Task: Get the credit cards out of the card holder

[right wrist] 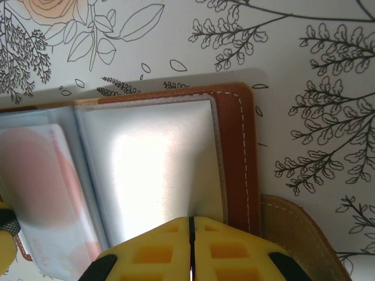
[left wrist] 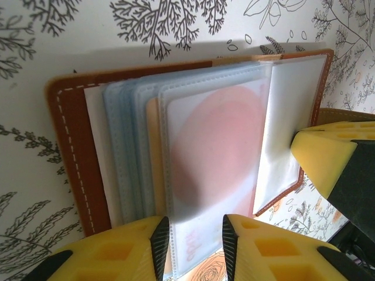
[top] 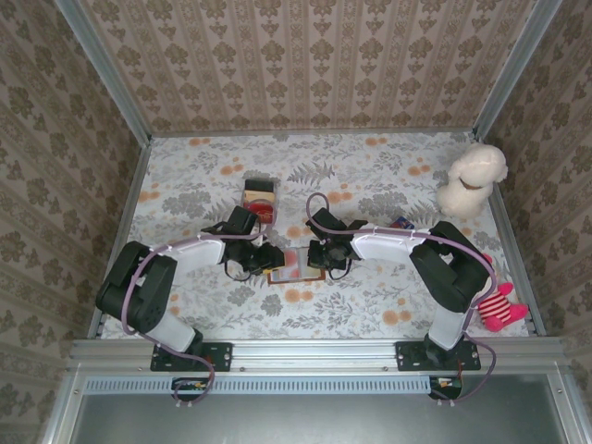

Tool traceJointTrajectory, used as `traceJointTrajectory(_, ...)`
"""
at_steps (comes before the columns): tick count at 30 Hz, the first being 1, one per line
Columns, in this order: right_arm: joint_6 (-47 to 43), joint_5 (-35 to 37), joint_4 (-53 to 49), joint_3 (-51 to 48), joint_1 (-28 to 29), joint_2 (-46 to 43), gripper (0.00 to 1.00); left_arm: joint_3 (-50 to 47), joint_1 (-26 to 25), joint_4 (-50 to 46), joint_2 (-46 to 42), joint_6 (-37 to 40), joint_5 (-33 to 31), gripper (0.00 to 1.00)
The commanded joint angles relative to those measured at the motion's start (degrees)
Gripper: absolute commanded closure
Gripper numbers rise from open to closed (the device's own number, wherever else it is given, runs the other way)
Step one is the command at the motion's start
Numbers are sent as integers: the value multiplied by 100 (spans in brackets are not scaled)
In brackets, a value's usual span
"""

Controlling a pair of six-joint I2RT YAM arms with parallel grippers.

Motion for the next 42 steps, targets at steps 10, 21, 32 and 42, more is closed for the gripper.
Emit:
traceJointTrajectory(10, -687, -256, 172, 155, 38, -157, 75, -1, 5, 56, 261, -48, 222, 75)
traceJointTrajectory(21, -1069, 253, -771, 926, 400, 403, 55, -46, 5, 56, 282, -39, 169, 77)
traceJointTrajectory(32, -823, 652, -1485, 1124, 446, 987, 60, -51, 22, 51, 7, -100, 172, 77)
traceJointTrajectory(42, -707, 606, -1393, 980, 431, 1090, 69, 15, 16, -85, -46, 73, 234, 75)
